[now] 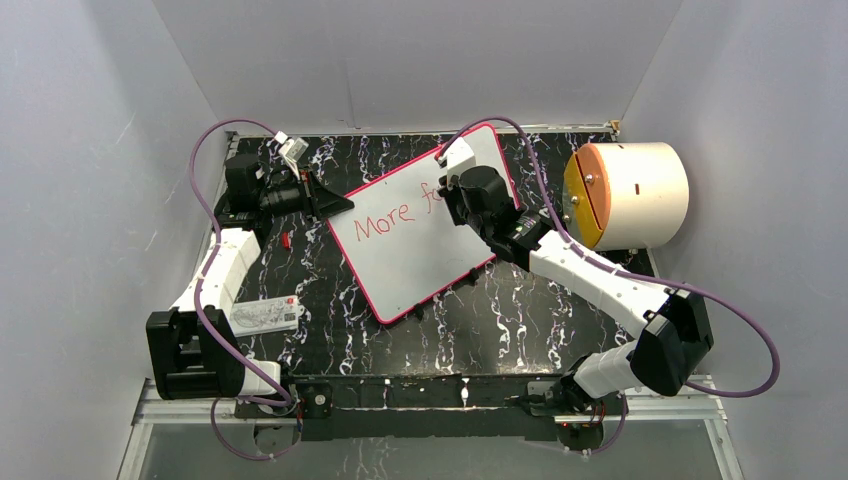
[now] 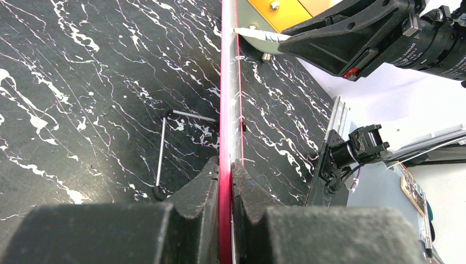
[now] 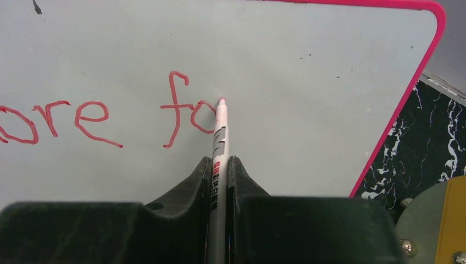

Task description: Write a sentence on the whiteboard

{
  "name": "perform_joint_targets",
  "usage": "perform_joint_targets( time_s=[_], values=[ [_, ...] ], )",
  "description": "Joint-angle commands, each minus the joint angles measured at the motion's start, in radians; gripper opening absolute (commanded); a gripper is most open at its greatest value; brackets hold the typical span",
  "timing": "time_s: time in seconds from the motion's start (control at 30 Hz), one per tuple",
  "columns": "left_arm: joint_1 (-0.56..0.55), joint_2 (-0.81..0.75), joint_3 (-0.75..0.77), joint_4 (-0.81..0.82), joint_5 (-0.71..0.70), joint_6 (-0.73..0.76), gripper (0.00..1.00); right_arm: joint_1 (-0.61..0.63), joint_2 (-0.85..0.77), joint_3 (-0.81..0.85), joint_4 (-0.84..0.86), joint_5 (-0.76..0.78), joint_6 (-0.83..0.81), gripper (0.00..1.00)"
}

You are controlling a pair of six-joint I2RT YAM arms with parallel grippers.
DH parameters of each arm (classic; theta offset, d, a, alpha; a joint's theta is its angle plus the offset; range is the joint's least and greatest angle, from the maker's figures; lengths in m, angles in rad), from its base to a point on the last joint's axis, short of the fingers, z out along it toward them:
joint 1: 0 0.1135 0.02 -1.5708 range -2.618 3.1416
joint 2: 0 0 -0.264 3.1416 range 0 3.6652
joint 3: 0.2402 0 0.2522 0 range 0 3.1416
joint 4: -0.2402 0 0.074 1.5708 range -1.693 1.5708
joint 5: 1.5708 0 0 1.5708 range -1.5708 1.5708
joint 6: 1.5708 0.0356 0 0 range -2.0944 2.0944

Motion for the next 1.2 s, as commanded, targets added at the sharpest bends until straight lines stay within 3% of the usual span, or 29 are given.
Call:
perform_joint_targets(
  time_s=[0.0, 0.6, 1.17],
  values=[
    [-0.039, 0.043, -0.033, -0.127, -0.052, 0.064, 0.0, -0.005, 0.002, 0.002, 0.023, -0.007, -0.006, 0.0],
    [-0.039, 0.046, -0.033, -0.127, -0.052, 0.065, 0.0, -0.007, -0.031, -0.05, -0.081, -0.024, 0.024, 0.0],
    [-0.039, 0.047, -0.034, -0.127, -0.043, 0.065, 0.0, -0.009, -0.025, -0.043, 0.039, -0.002, 0.022, 0.0]
  ],
)
